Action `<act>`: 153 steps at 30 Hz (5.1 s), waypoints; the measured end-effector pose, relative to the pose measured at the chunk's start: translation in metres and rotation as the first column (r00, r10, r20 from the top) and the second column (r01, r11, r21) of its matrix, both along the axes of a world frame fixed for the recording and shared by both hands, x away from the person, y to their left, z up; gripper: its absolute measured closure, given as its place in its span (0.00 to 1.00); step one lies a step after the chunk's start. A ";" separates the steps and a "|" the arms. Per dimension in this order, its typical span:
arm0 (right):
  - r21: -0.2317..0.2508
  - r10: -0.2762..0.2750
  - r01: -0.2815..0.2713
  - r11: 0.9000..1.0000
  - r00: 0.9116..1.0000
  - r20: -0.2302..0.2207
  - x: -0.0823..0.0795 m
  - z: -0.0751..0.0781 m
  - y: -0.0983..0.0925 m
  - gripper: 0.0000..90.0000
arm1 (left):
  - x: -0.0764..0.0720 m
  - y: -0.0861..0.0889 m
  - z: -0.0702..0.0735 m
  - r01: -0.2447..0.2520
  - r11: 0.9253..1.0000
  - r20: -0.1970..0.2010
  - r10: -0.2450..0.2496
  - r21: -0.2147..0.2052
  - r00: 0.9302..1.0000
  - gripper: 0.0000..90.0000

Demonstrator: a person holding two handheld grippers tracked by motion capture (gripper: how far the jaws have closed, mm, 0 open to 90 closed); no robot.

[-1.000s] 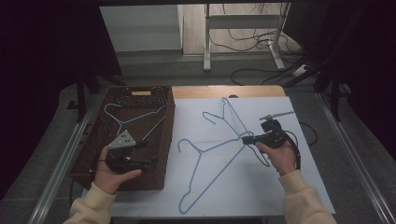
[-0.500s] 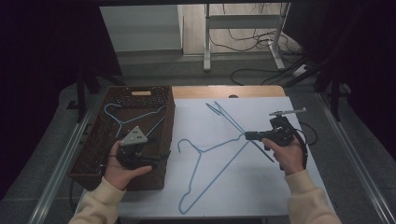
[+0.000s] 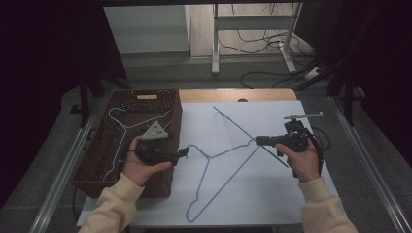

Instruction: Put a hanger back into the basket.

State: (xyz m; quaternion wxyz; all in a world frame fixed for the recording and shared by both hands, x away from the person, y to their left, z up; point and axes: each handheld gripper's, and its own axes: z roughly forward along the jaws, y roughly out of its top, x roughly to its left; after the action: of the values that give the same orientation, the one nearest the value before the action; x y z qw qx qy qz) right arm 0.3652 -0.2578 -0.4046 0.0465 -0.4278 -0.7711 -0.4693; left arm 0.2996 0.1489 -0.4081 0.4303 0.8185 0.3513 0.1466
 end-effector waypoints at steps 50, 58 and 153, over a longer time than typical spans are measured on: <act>0.056 0.133 -0.138 0.989 0.988 0.080 -0.018 0.030 -0.030 0.96 | 0.073 -0.105 -0.012 0.190 0.951 0.111 -0.222 0.242 0.969 0.87; -0.098 0.028 -0.008 0.995 0.979 0.202 -0.013 0.036 -0.035 0.71 | 0.062 -0.106 -0.009 0.238 0.927 0.081 -0.271 0.289 0.959 0.92; -0.093 -0.113 0.150 0.984 0.940 0.321 -0.005 0.001 -0.043 0.18 | 0.025 0.173 -0.020 -0.329 0.941 -0.117 0.319 -0.082 0.941 0.96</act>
State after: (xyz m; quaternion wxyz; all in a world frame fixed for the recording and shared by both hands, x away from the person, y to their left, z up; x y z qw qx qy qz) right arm 0.3604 -0.3010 -0.4041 -0.1333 -0.4001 -0.7642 -0.4880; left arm 0.3250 0.3217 -0.4281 0.4221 0.7333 0.5098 0.1555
